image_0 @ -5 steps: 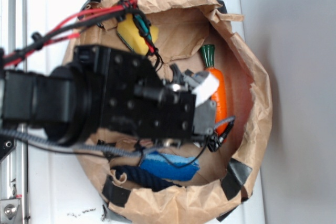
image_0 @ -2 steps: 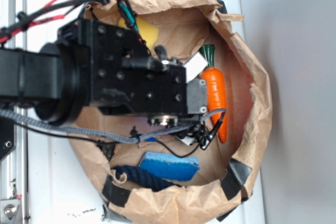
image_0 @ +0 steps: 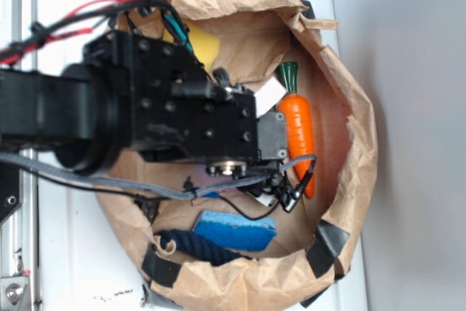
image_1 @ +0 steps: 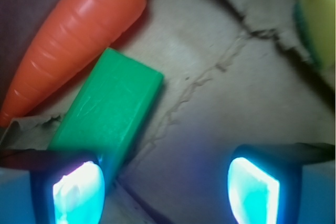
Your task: Grab the green block.
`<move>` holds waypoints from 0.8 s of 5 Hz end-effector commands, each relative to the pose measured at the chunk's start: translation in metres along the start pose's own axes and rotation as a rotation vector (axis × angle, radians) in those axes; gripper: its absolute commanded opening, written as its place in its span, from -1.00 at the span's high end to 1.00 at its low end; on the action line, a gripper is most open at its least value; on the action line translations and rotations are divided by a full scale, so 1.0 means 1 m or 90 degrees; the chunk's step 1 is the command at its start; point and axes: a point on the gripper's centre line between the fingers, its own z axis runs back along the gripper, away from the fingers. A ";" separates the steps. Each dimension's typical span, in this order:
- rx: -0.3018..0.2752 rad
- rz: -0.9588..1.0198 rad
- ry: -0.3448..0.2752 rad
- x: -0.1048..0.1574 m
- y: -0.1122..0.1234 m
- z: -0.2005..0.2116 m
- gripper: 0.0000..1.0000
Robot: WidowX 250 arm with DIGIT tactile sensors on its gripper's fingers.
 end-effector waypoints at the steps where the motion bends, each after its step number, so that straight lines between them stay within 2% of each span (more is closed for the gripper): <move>1: -0.009 0.027 -0.054 0.009 -0.018 -0.001 -1.00; 2: 0.018 0.061 -0.052 0.014 -0.019 -0.011 -1.00; 3: 0.022 0.065 -0.086 0.012 -0.019 -0.013 1.00; 4: 0.023 0.063 -0.105 0.008 -0.015 -0.013 1.00</move>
